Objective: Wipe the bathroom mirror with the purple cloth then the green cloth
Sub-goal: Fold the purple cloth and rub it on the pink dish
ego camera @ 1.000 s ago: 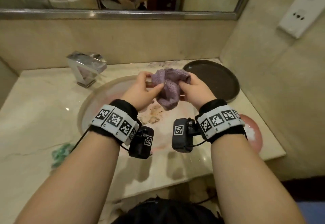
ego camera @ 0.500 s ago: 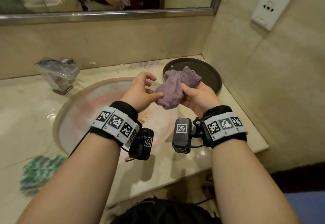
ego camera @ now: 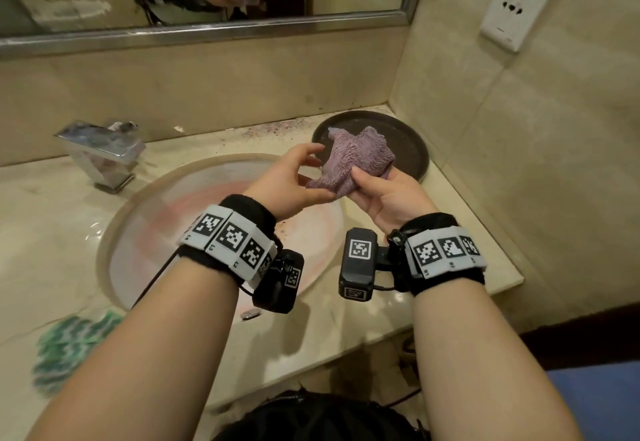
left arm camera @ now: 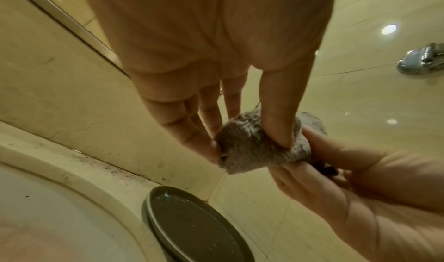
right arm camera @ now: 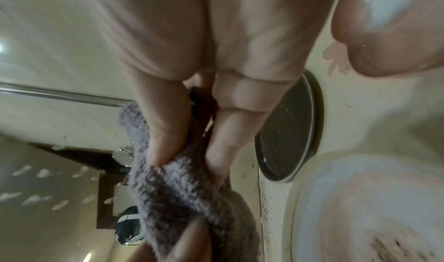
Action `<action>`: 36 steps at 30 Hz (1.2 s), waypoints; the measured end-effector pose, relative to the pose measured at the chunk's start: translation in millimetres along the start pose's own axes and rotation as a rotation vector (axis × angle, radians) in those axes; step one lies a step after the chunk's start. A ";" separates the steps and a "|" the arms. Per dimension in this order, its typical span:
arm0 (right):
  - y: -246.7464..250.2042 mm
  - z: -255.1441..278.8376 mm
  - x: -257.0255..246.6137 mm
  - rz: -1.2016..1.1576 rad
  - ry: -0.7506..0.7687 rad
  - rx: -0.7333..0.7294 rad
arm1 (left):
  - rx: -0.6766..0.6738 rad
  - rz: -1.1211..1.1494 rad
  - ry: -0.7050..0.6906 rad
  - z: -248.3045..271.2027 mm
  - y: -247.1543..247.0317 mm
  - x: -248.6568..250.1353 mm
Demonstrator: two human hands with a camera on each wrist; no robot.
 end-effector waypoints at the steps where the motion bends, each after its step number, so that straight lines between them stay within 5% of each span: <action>1: 1.9 1.8 -0.4 0.012 -0.001 0.008 | -0.036 -0.012 0.000 -0.9 -4.4 1.5; 6: 22.5 9.8 -4.8 0.330 0.043 0.133 | -0.096 0.141 -0.014 -5.6 -18.6 9.7; 16: 54.9 23.8 -28.0 0.241 0.097 0.116 | 0.045 -0.067 -0.111 -29.1 -38.8 30.8; 20: 88.3 33.6 -61.1 0.423 0.196 0.347 | -0.009 -0.153 -0.114 -36.6 -60.9 36.1; 23: 114.5 47.4 -90.4 0.809 0.226 0.511 | -0.063 -0.194 -0.007 -42.6 -78.1 20.7; 27: 129.3 57.9 -98.6 1.148 0.175 0.493 | -0.172 -0.266 0.151 -48.3 -109.2 -10.7; 36: 172.4 33.7 -55.4 1.416 -0.124 0.370 | -0.270 -0.423 0.343 -62.6 -160.6 -54.8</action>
Point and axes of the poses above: each hand's wrist, its own z-axis away from the middle knuckle, its own y-axis out of the back of the hand, x = y × z, the point moved 9 cm from there along -z, towards the middle knuckle, and after that the axes turned 3 degrees about -x, right-handed, at the moved point
